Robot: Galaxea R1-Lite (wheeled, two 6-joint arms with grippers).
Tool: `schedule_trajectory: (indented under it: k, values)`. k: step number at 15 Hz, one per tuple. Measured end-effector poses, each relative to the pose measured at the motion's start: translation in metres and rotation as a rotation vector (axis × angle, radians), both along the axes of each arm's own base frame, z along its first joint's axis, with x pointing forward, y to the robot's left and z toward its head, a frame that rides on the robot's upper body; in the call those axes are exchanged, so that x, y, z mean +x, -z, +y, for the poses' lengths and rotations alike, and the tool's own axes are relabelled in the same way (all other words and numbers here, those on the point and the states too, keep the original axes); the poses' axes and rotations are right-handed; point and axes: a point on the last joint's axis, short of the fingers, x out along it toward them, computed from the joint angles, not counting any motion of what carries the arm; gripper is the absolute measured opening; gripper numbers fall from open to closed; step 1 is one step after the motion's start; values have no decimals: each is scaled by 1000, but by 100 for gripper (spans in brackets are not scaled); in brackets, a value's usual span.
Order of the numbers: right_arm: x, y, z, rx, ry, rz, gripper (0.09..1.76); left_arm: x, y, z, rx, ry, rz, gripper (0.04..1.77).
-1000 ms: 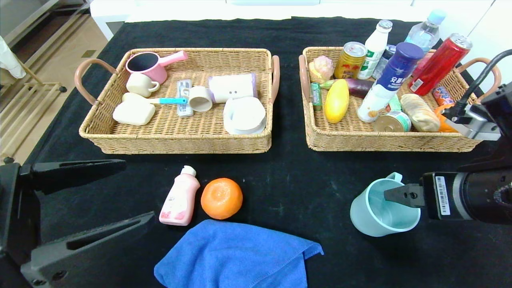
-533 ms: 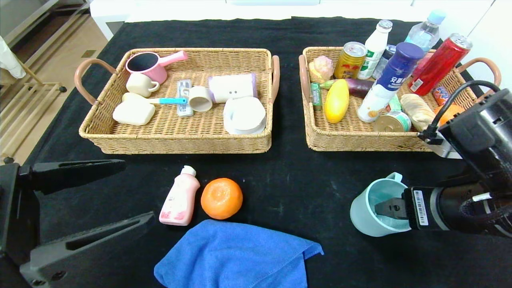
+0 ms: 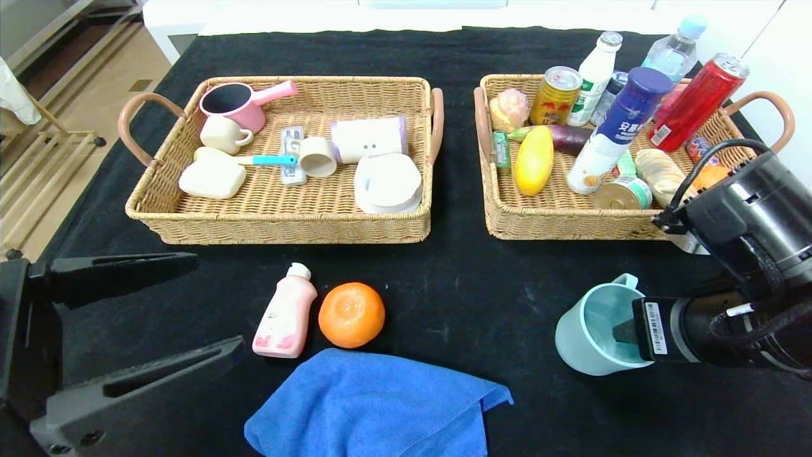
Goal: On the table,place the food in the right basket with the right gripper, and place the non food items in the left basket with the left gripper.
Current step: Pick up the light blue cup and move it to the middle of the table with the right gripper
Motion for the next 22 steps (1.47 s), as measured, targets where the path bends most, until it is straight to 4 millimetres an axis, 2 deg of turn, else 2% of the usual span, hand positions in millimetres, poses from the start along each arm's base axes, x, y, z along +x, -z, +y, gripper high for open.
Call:
schedule_trajectory:
  k: [2, 3, 18, 20, 22]
  values:
    - [1, 1, 0, -3, 0, 3, 67, 0, 0, 0, 0, 0, -2, 172]
    - [1, 1, 1, -1, 2, 4, 17, 0, 0, 0, 0, 0, -1, 172]
    - [1, 2, 1, -10, -3, 5, 20, 0, 0, 0, -1, 0, -2, 172]
    - [-2, 0, 1, -14, -6, -6, 20, 0, 0, 0, -1, 0, -2, 172]
    - [-8, -12, 2, -11, -20, -49, 20, 0, 0, 0, -1, 0, -2, 172]
